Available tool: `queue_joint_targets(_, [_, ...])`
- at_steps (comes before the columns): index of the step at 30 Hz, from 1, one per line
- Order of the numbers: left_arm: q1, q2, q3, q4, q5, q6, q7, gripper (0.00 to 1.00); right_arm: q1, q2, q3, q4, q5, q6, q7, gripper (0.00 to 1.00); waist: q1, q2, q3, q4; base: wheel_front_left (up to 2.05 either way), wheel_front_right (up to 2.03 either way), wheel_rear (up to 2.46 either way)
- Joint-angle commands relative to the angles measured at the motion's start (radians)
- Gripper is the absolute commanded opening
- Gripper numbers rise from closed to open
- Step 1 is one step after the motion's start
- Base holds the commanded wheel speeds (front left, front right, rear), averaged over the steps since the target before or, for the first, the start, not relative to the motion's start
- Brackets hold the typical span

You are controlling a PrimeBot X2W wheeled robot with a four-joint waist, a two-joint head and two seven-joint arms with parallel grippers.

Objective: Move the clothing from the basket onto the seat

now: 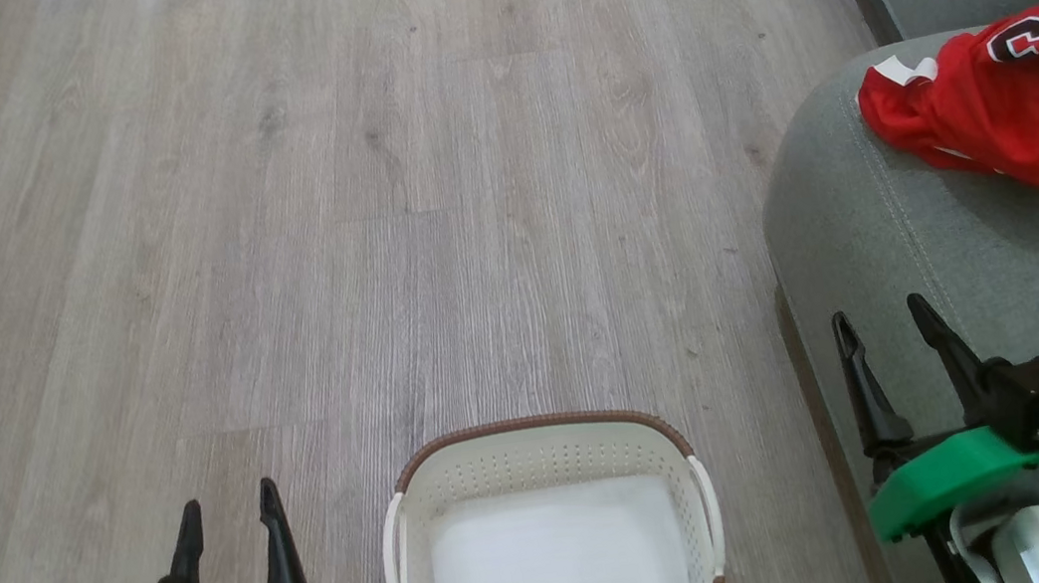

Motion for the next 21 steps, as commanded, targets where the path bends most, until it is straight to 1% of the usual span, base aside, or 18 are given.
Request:
queue_joint_targets(1, [-0.025, -0.001, 0.043, -0.028, 0.010, -0.006, -0.013, 1.00, -0.028, 0.002, 0.019, -0.027, 0.004, 0.007, -0.013, 1.00, 0.0001, 0.0000, -0.001, 0.000, 0.00, 0.00, 0.00])
queue_joint_targets(15, [-0.024, -0.017, 0.057, -0.014, 0.031, -0.023, -0.013, 1.00, -0.020, 0.002, 0.012, -0.022, 0.004, 0.007, -0.014, 1.00, 0.0001, 0.0000, -0.006, 0.002, 0.00, 0.00, 0.00])
queue_joint_targets(18, [-0.021, -0.022, 0.059, -0.007, 0.022, -0.029, -0.013, 1.00, -0.021, 0.002, 0.011, -0.018, 0.004, 0.007, -0.014, 1.00, 0.0001, 0.0000, -0.007, 0.002, 0.00, 0.00, 0.00])
queue_joint_targets(19, [0.002, -0.020, 0.024, 0.021, 0.024, -0.031, 0.000, 0.00, 0.000, 0.000, -0.008, 0.011, 0.000, 0.000, 0.000, 0.00, 0.0001, 0.0000, -0.007, 0.002, 0.00, 0.00, 0.00])
queue_joint_targets(21, [0.004, -0.022, 0.022, 0.046, 0.022, -0.031, 0.003, 0.00, 0.003, 0.000, -0.006, 0.036, 0.001, -0.001, 0.002, 0.00, 0.0001, 0.0000, -0.007, 0.002, 0.00, 0.00, 0.00])
